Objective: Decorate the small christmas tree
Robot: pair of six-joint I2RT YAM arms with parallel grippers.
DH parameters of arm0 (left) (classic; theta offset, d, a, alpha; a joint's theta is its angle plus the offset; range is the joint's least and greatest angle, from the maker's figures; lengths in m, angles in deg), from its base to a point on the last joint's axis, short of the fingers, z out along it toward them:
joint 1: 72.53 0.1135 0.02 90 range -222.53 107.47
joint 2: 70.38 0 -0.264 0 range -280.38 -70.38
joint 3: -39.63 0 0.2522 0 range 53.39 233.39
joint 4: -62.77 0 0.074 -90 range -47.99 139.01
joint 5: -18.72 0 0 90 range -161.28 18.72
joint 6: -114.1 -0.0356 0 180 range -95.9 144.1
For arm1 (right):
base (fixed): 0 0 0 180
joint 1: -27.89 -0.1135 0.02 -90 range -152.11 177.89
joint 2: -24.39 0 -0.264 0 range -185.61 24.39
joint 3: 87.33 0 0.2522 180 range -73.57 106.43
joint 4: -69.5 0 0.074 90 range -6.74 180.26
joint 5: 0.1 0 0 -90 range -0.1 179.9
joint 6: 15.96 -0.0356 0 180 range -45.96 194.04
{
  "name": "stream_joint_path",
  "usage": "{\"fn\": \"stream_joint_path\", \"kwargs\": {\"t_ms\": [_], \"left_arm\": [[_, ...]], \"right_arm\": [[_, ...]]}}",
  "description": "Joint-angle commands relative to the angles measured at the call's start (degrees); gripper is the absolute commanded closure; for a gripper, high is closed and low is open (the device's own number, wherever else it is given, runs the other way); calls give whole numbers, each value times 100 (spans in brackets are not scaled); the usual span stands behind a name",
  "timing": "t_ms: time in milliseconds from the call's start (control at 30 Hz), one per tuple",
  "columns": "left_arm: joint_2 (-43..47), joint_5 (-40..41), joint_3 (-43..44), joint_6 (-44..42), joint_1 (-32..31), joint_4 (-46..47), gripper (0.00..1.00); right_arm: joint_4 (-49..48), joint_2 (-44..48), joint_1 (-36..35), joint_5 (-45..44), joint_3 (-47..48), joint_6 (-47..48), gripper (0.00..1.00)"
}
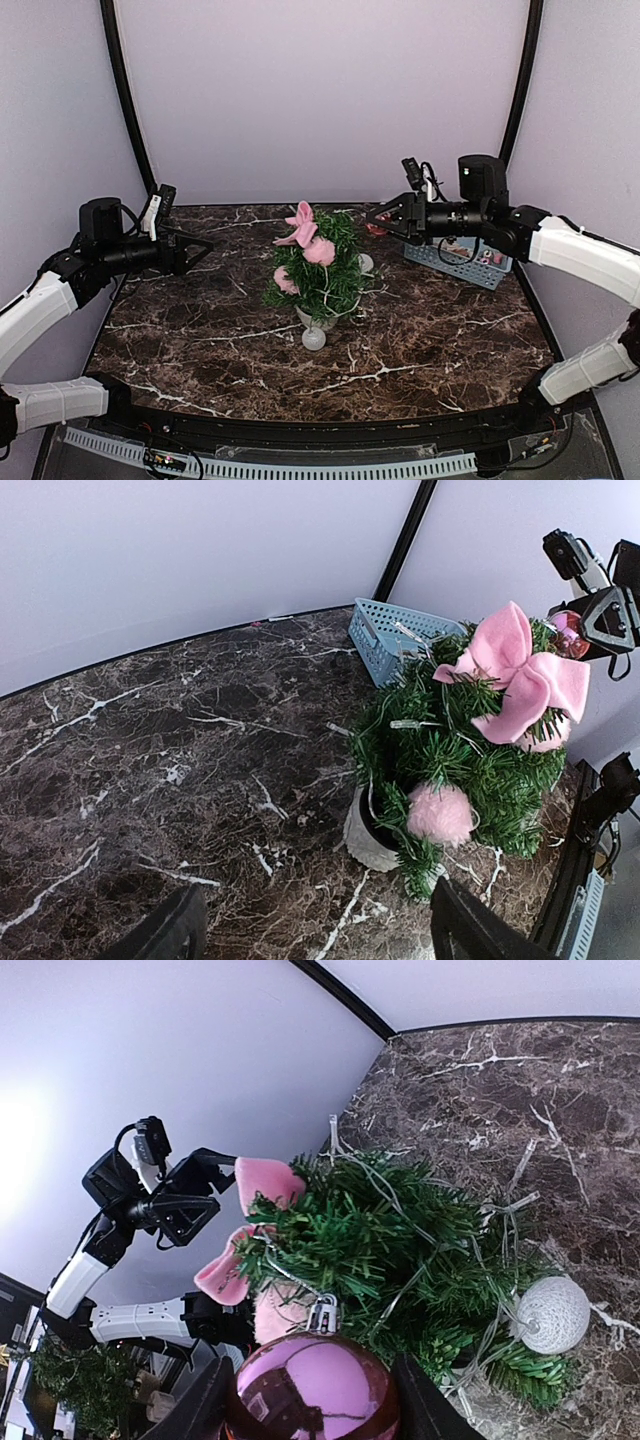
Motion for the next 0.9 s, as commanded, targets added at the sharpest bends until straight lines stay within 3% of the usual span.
{"fn": "stream_joint_path", "kwargs": {"t_ms": [0,533,867], "left_arm": [[76,-14,-45,-49,-20,25,21],[-19,103,259,50,-119,128,22],[-1672,683,3343,121,-1923,-621,23]], "right_arm": [[-167,154,51,-12,-31,103,69],[-378,-222,51,210,315,87,69],[-377,-273,51,292,370,101,69]]}}
